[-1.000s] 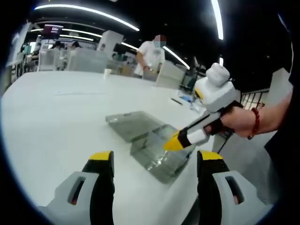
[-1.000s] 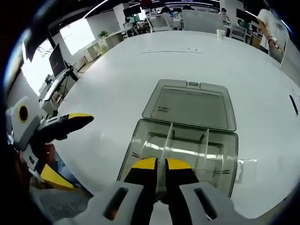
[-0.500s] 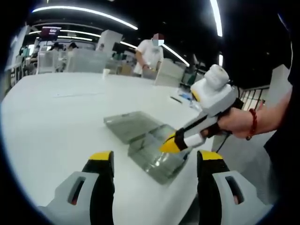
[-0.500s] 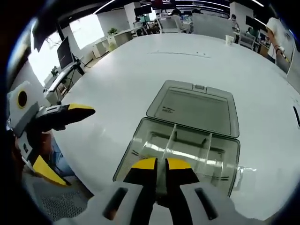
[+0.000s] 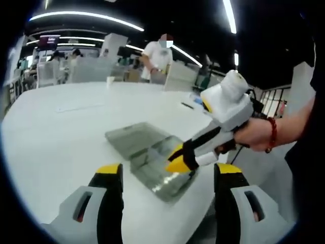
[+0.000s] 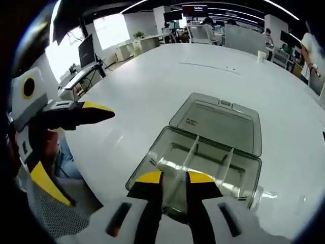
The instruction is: Insert the divider into the dual guide fixture by aligning both edges with the guide slots and pushing it downward to the bottom, including one-sided entry, uneven engagement, binding, and posture correction.
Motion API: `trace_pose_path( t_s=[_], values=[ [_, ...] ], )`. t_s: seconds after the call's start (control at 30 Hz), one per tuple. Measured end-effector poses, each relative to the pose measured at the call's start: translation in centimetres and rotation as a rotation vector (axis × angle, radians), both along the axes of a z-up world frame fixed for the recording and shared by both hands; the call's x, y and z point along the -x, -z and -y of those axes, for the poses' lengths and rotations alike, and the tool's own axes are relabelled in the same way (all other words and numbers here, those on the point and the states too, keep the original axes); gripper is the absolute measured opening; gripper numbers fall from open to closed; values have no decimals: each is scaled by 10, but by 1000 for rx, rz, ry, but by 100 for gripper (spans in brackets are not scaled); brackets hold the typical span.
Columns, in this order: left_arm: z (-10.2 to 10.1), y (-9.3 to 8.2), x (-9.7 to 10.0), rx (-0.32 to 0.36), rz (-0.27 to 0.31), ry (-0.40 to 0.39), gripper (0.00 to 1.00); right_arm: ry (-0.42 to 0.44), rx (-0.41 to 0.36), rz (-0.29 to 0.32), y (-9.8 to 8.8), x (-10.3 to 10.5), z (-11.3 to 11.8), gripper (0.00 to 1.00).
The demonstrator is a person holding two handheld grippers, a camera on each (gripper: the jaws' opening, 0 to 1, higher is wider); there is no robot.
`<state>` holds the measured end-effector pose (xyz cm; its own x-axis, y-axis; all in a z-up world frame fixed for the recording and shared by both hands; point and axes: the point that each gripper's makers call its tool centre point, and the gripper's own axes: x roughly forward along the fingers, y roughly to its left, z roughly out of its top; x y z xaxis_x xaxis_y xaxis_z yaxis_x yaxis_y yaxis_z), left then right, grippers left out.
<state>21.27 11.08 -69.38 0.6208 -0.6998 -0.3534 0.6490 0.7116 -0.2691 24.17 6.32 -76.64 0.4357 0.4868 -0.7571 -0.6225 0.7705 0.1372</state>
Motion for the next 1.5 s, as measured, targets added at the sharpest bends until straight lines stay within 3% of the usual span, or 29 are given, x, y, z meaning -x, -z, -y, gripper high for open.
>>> trace_pose_path(
  t_s=[0.5,0.67,0.9,1.2,1.5],
  values=[
    [7,-14,16,-20,23,-97,72,-46,-116,78,-25,1,0,27],
    [13,-23,19,4,47,-98,74,-41,-141,105,-32,3,9,31],
    [20,-26,23,-22,55,-96,74,-7,-165,123,-39,3,29,34],
    [61,-27,30,-20,57,-28,75,18,-184,140,-47,6,63,37],
    [88,-33,29,-18,72,0,76,58,-183,157,-53,4,100,47]
  ],
)
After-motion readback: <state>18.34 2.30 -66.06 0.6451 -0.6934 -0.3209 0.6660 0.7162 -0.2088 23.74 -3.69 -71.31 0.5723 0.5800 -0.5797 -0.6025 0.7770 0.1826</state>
